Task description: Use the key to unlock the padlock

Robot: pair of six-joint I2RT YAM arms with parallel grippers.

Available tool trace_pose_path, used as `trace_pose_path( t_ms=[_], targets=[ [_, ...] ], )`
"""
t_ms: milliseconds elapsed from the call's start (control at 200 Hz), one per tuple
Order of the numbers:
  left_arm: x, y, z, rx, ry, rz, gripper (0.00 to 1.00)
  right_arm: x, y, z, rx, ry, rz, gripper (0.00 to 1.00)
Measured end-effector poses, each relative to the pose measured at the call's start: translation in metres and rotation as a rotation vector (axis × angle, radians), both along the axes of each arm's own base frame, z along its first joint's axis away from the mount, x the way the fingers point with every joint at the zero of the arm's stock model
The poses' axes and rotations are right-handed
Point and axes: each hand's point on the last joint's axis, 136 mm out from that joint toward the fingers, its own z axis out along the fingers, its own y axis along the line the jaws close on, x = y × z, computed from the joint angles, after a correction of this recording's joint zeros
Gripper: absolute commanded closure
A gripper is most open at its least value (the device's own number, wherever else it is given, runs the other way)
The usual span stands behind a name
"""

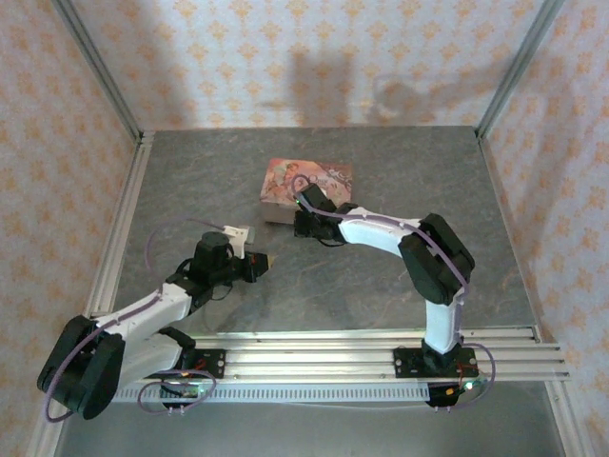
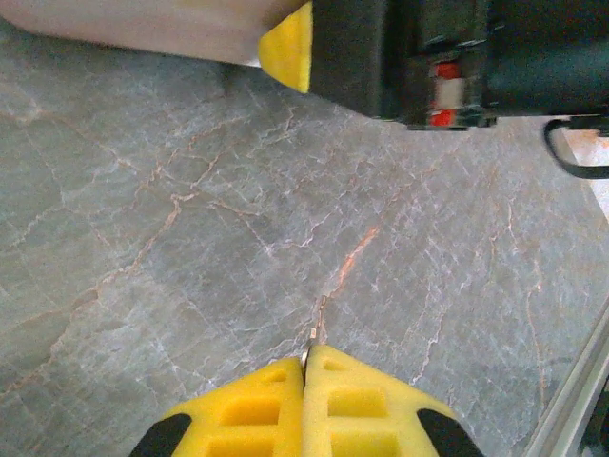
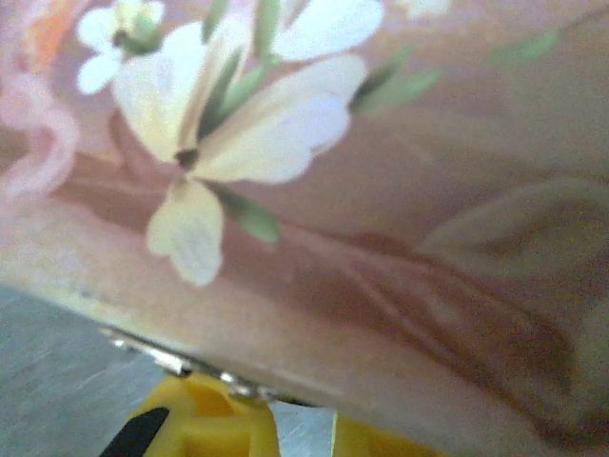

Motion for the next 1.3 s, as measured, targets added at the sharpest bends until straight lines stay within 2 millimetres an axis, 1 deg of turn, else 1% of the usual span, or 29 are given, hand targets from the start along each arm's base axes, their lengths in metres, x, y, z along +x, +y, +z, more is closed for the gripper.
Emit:
trace_pose_path(
  t_ms=[90,160,305,400,495,676,796,881,1026,1171,1296],
  targets=[
    [-0.001,-0.002,-0.001,-0.029,0.0,0.002,1.0,-0.008,0.009,0.006,0.058,0.035,0.03,1.0],
    [-0.001,-0.003,0.0,-0.054,-0.005,0.008,1.0,-0.013,0.015,0.006,0.095,0.066,0.039,1.0],
    [0.0,-0.005,0.003,-0.109,-0.011,0.022,1.0,-0.022,0.02,0.004,0.156,0.132,0.034,1.0],
    [0.005,-0.008,0.005,-0.144,-0.018,0.032,1.0,-0.026,0.021,0.003,0.193,0.174,0.024,1.0],
    [0.011,-0.009,0.009,-0.182,-0.039,0.044,1.0,-0.027,0.022,0.006,0.23,0.202,0.013,1.0],
    [0.027,-0.002,0.008,-0.254,-0.044,0.082,1.0,-0.026,0.021,0.022,0.294,0.211,0.009,1.0],
    [0.034,-0.003,0.009,-0.305,-0.04,0.089,1.0,-0.026,0.019,0.03,0.341,0.209,0.004,1.0],
    [0.038,-0.003,0.01,-0.338,-0.035,0.092,1.0,-0.027,0.018,0.03,0.373,0.218,-0.005,1.0],
    [0.043,-0.004,0.012,-0.377,-0.037,0.086,1.0,-0.029,0.013,0.022,0.399,0.24,-0.02,1.0],
    [0.044,-0.008,0.018,-0.396,-0.057,0.059,1.0,-0.025,0.015,0.028,0.433,0.237,-0.021,1.0],
    [0.052,-0.009,0.019,-0.412,-0.061,0.041,1.0,-0.025,0.015,0.032,0.453,0.243,-0.016,1.0]
  ],
)
